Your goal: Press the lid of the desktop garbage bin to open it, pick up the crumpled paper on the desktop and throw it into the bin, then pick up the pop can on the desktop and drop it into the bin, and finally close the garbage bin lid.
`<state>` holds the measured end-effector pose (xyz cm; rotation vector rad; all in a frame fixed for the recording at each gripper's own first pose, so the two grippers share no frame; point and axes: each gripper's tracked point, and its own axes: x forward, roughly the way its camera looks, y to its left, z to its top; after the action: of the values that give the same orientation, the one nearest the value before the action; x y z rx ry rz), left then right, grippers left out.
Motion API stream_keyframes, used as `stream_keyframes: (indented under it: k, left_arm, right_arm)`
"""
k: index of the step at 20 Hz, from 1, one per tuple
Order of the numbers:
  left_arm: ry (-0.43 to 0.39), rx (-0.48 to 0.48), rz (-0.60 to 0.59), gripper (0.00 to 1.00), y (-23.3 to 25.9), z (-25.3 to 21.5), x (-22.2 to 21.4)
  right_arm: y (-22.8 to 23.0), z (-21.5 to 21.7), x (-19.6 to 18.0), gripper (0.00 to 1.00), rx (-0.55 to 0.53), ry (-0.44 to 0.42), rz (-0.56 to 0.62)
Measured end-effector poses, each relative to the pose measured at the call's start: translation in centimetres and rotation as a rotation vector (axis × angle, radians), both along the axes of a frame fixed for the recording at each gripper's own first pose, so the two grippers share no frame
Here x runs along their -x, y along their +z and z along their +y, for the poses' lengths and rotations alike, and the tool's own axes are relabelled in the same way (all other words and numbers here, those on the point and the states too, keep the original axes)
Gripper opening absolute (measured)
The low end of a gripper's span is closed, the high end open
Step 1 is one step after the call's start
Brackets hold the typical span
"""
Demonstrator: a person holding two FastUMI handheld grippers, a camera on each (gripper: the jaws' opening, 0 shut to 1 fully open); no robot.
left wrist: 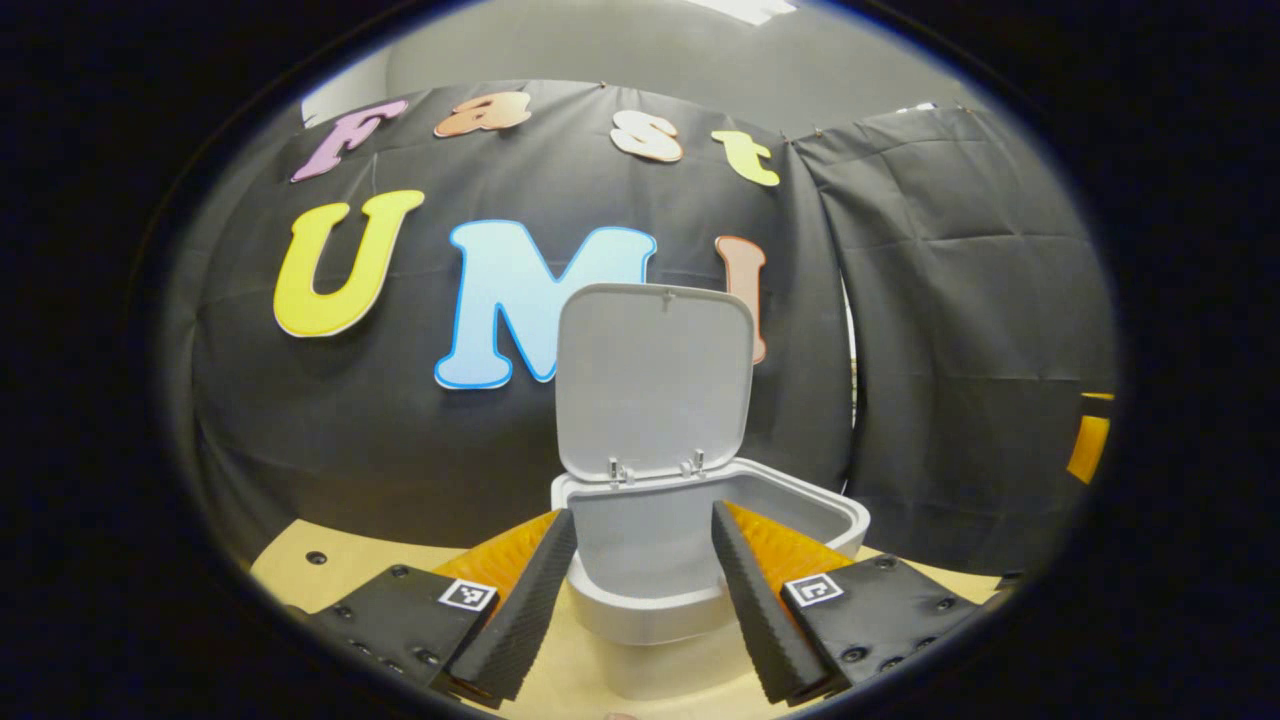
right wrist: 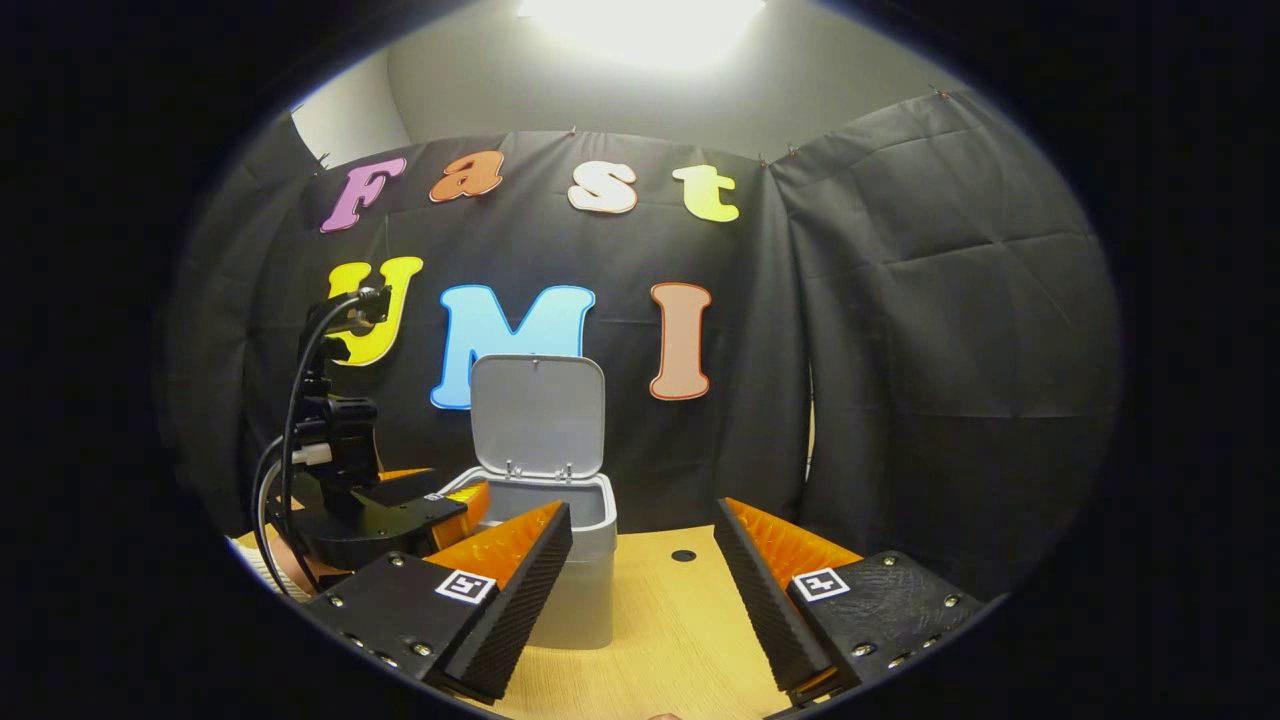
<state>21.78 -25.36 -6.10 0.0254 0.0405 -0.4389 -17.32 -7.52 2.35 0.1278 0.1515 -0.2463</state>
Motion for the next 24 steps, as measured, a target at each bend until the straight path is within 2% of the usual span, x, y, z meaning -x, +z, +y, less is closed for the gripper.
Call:
stream_keyframes:
  k: [1,2,6,10,11,13,17,20,22,24]
  left_arm:
    - [0.008,0.003,-0.002,0.89,0.1,0.4,0.5]
    - [0.020,0.002,-0.006,0.93,0.3,0.8,1.0]
    - [0.081,-0.016,-0.021,0.92,0.9,3.2,3.6]
    - [0.170,-0.020,-0.025,0.95,1.3,7.0,7.5]
    - [0.196,-0.019,-0.021,0.90,1.2,8.3,8.5]
    - [0.247,-0.027,-0.014,0.95,1.1,10.6,10.6]
    - [0.321,-0.050,-0.010,0.94,0.3,14.8,14.3]
    - [0.346,-0.051,0.016,0.90,-0.3,17.5,15.8]
    - [0.366,-0.040,0.029,0.95,-0.1,19.3,16.7]
    - [0.385,-0.023,0.034,0.96,0.4,21.2,17.1]
  right_arm:
    - [0.0,0.3,0.0,0.92,0.001,0.015,-0.006]
    - [0.2,0.5,-0.1,0.92,0.001,0.030,-0.011]
    - [0.9,1.6,0.1,0.92,-0.002,0.101,-0.049]
    - [0.9,3.6,0.9,0.92,0.008,0.197,-0.078]
    - [0.7,4.3,1.0,0.92,0.013,0.226,-0.079]
    - [0.2,5.8,1.4,0.93,0.004,0.286,-0.078]
    - [-1.1,9.8,1.8,0.92,-0.062,0.399,-0.039]
    - [-2.1,12.7,1.8,0.93,-0.090,0.449,0.003]
    - [-3.0,14.8,1.8,0.93,-0.099,0.481,0.043]
    - [-3.7,16.8,1.8,0.93,-0.117,0.514,0.071]
